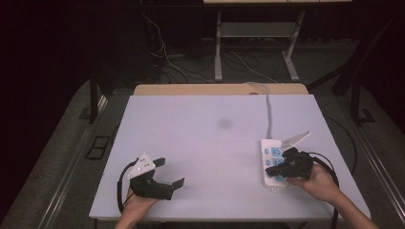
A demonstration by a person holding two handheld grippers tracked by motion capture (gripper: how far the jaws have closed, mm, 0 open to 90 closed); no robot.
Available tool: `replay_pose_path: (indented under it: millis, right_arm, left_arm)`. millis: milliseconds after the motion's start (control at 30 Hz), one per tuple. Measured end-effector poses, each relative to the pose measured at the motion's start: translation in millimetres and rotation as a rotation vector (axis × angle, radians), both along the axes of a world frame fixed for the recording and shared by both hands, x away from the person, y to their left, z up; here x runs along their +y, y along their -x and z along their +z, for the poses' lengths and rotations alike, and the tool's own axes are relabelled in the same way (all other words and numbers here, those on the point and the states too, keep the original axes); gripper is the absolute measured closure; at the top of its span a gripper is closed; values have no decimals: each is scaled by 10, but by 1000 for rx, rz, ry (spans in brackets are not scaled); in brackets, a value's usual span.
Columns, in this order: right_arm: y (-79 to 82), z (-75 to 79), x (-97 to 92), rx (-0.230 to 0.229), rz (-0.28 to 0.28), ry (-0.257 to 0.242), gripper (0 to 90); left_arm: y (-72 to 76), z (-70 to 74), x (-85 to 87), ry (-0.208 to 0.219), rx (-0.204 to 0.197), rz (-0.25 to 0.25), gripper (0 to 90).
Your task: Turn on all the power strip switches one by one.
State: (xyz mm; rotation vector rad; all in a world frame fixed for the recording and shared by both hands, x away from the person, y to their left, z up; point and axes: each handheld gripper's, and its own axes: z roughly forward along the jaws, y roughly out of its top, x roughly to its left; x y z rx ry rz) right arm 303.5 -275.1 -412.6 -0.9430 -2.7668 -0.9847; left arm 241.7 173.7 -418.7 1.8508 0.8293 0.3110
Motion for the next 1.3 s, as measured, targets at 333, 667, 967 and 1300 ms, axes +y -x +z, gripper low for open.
replay_pose_path:
  millis: [333, 667, 967, 1300]
  right_arm:
    - [45, 46, 66, 0, 30, 21, 900]
    - [14, 234, 89, -23, 38, 25, 900]
    - [-46, 347, 81, -30, 42, 39, 900]
    - [-160, 434, -1, -41, 18, 31, 900]
  left_arm:
    - [2, 1, 1, 1, -1, 1, 0]
    - [2, 4, 8, 2, -1, 3, 0]
    - [3, 3, 8, 2, -1, 2, 0]
    - [1, 2, 8, 1, 0, 1, 0]
